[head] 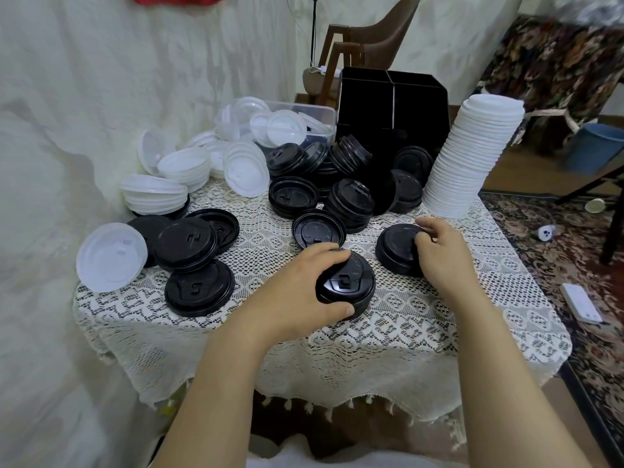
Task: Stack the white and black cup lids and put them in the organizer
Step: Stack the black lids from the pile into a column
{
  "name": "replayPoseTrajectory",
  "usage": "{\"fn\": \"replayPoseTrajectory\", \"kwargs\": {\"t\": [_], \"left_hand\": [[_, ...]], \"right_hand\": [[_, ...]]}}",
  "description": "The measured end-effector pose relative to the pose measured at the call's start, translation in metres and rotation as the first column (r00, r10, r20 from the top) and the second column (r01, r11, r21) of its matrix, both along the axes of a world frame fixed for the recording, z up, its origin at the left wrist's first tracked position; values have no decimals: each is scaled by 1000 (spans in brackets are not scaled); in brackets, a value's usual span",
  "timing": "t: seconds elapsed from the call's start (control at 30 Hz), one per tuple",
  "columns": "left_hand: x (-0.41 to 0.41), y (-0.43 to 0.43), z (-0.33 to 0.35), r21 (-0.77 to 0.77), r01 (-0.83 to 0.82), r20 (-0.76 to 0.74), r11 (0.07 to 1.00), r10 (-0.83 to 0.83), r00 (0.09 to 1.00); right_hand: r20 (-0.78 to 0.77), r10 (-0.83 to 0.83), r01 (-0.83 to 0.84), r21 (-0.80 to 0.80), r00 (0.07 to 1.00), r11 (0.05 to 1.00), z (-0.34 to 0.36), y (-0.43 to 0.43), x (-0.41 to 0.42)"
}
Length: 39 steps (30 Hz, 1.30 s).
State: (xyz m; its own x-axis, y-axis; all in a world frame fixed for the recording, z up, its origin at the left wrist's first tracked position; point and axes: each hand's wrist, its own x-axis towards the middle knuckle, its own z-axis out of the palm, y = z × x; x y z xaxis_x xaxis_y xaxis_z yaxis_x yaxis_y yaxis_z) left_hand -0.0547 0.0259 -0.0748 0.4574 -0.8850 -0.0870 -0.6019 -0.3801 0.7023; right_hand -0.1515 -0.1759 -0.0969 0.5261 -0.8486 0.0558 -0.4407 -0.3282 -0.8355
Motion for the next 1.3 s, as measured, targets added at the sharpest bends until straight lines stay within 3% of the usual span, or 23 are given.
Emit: {"fn": "replayPoseTrajectory", "kwargs": {"t": [0.1,0.23,0.33,0.5,0.6,0.8,0.97,1.3], "left_hand": [[0,0,-1,-1,-1,-3,1000,1,1000],[1,0,-2,-2,1,8,1000,-1,1000],[1,0,-2,-2,0,11,1000,0,1000],[0,0,-3,-2,0,18,1000,0,1000],[1,0,-3,-5,3,11,1000,-3,1000],[1,0,-3,-3,5,7,1000,-5,1000],[0,0,-3,-6,10,0,1000,-10,1000],[1,0,-3,-18,-4,-34,1000,3,999]], "right_hand": [[-58,28,-34,-93,998,995,1,1,-5],[-5,259,-258,45,966,965,5,3,-20],[-101,382,-384,5,919,923,4,2,-24],[-195,259,-287,-133,946,949,-6,-1,-17],[-198,339,-362,-88,920,928,-6,-3,-20],[-171,295,-319,-135,940,938,-10,-5,-24],[-124,352,-368,-138,928,920,-10,-8,-29],[-44,192,-197,-252,980,947,-2,-2,-26]]}}
